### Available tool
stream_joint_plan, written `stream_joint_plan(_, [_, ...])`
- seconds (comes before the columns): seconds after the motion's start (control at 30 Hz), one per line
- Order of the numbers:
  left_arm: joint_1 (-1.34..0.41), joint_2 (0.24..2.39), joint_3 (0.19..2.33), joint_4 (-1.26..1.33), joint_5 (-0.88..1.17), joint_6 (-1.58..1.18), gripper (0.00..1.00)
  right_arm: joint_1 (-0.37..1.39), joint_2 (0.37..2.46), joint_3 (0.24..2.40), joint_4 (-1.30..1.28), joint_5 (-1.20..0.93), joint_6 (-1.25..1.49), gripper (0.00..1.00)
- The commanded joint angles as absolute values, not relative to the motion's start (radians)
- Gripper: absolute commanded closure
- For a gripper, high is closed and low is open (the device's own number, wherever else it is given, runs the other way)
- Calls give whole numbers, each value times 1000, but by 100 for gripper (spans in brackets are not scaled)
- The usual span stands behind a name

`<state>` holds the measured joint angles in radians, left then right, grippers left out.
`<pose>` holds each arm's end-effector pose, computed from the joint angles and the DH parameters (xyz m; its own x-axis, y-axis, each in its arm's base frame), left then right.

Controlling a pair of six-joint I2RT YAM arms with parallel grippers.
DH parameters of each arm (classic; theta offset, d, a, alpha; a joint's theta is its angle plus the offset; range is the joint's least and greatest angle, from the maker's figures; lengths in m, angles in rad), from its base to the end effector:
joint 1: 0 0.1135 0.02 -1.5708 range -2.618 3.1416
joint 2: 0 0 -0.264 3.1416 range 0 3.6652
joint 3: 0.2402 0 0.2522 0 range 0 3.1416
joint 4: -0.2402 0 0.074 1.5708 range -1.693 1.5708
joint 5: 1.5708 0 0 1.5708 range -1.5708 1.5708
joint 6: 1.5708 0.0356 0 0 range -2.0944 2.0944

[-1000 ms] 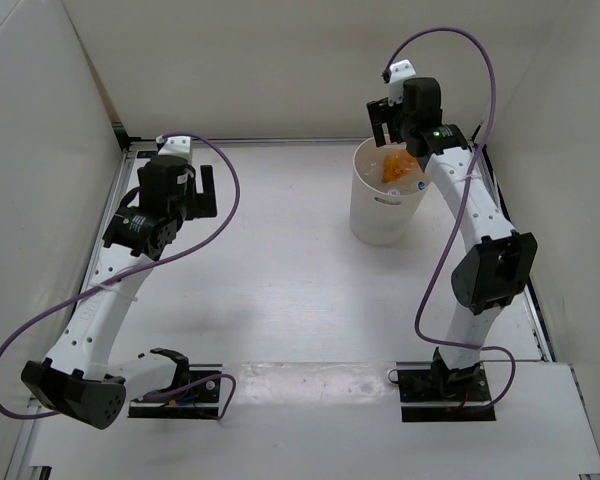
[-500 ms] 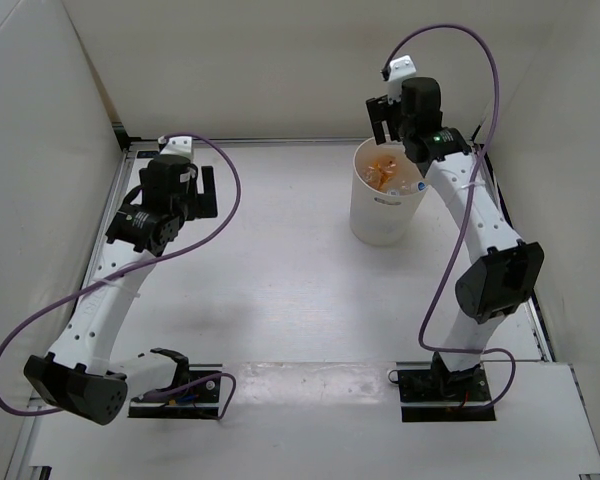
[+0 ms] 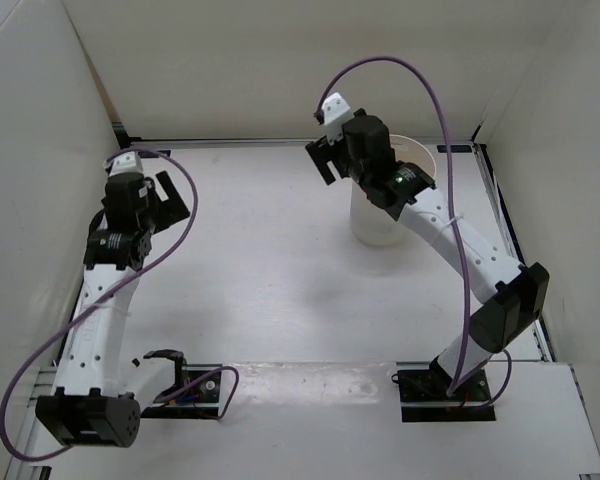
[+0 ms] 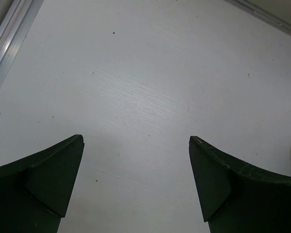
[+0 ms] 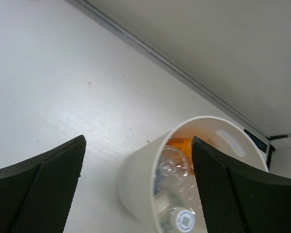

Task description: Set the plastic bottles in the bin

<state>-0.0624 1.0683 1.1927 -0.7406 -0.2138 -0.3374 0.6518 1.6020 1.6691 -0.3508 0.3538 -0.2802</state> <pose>0.2173 -0.0060 0.3719 -0.5073 -0.2924 -0.8107 -0.2965 0.9425 -0.1544 0.3030 0.2157 0.4236 -0.1296 -0.4252 -0.8958 -0.3543 0.8636 -0.3587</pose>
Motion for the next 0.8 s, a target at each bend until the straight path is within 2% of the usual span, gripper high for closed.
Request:
stream_joint_plan(0.0, [21, 953, 1074, -600, -81, -445, 0, 719, 1536, 1652, -366, 362, -299, 10])
stream_joint_plan(0.17, [110, 882, 973, -538, -72, -509, 0, 805, 1494, 1606, -417, 354, -259, 10])
stream_joint_plan(0.37, [133, 818, 845, -416, -68, -505, 0, 769, 1479, 1643, -410, 434, -206, 10])
stream_joint_plan(0.53, [133, 815, 798, -373, -31, -489, 0, 603, 1483, 1730, -345, 546, -170, 10])
stream_joint_plan(0.63, [133, 828, 781, -370, -8, -460, 0, 476, 1477, 1752, -389, 589, -75, 10])
stream_joint_plan(0.67, [136, 827, 773, -371, -32, -529, 0, 421, 1468, 1746, -402, 598, -11, 10])
stream_joint_plan(0.77, [150, 828, 746, -281, -37, -551, 0, 272, 1450, 1729, -489, 513, 61, 10])
